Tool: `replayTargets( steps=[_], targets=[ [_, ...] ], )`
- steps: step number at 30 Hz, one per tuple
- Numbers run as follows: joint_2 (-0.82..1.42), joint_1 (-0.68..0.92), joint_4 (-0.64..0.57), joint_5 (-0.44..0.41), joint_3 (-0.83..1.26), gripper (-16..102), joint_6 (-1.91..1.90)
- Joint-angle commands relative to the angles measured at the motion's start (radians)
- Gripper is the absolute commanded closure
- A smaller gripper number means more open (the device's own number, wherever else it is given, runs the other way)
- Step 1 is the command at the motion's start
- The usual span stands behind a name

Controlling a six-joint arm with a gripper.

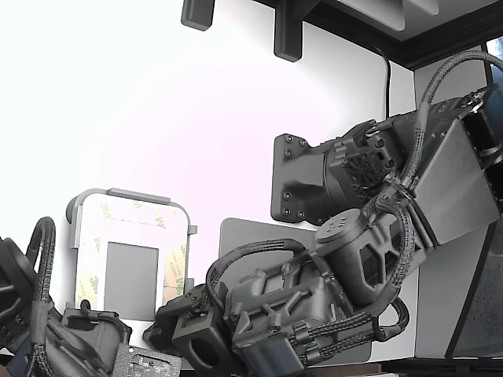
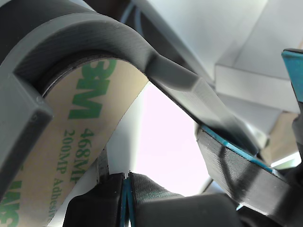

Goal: Peel off protective film from adhesive tape.

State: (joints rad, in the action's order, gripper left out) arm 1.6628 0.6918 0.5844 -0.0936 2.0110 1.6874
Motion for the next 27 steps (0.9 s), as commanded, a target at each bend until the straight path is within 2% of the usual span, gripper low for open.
replayTargets(
  steps=[1,27],
  targets=[
    [0.026,-0.005,-0.006,0.005,-0.034,97,-0.002],
    [0.009,-0.025,-0.061,0.015,-0.011,97,0.018]
  ],
)
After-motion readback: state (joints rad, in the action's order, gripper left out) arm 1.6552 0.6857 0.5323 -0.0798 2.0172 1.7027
